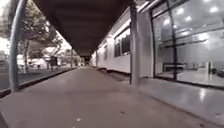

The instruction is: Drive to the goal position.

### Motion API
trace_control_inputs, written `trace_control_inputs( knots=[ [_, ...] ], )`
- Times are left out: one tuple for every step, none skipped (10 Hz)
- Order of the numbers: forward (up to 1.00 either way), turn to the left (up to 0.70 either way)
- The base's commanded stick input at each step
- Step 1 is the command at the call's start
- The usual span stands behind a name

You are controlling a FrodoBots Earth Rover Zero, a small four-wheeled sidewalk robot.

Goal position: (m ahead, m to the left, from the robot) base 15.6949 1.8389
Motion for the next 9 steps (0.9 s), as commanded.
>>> trace_control_inputs(
  knots=[
    [0.7, 0.0],
    [0.7, 0.0],
    [0.7, 0.0],
    [0.7, 0.0],
    [0.7, 0.0],
    [0.7, 0.0],
    [0.7, 0.0],
    [0.7, 0.0],
    [0.7, 0.0]
  ],
)
